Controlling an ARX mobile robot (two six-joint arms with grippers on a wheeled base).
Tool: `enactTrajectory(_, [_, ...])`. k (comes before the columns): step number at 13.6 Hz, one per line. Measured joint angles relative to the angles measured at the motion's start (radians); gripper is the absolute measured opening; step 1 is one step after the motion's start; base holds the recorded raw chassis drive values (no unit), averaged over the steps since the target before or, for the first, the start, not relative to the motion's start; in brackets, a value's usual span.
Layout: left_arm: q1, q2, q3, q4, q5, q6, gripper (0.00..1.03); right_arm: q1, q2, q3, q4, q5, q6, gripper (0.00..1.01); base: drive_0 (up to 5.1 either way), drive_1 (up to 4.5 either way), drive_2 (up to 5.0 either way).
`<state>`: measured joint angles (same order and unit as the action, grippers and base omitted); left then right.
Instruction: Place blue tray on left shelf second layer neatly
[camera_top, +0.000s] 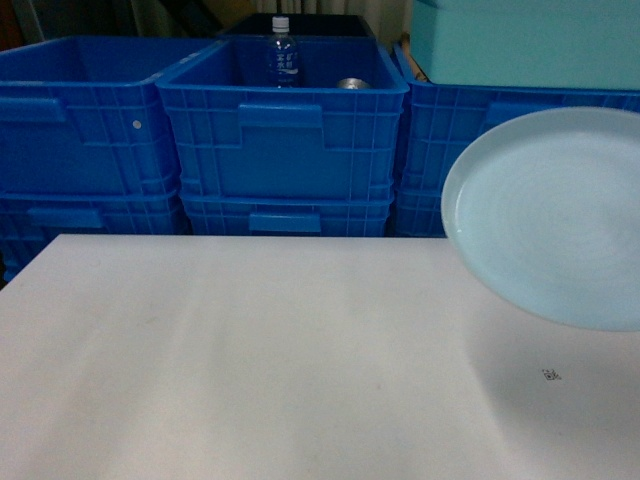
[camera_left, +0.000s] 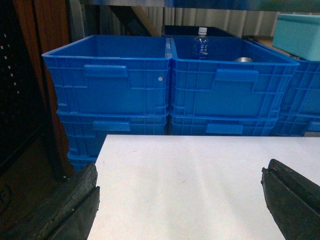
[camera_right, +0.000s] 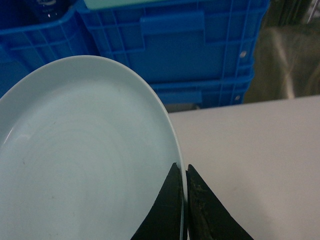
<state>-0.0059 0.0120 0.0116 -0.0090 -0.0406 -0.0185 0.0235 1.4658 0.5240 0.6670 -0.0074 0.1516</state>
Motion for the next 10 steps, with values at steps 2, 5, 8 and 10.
enactTrajectory(2, [0.000, 0.000, 0.000, 0.000, 0.000, 0.000, 0.98, -0.024, -0.193, -0.084, 0.019, 0.029, -0.175, 0.02, 0.0, 0.00, 0.0])
enactTrajectory(5, [0.000, 0.000, 0.000, 0.000, 0.000, 0.000, 0.98, -0.003, -0.486, -0.190, -0.091, 0.050, -0.265, 0.02, 0.0, 0.00, 0.0])
enactTrajectory(8, [0.000, 0.000, 0.000, 0.000, 0.000, 0.000, 0.98, -0.046, -0.590, -0.253, -0.071, 0.034, -0.196, 0.02, 0.0, 0.00, 0.0])
enactTrajectory(10, [0.000, 0.000, 0.000, 0.000, 0.000, 0.000, 0.98, -0.092, -0.610, -0.283, -0.084, -0.001, -0.169, 0.02, 0.0, 0.00, 0.0])
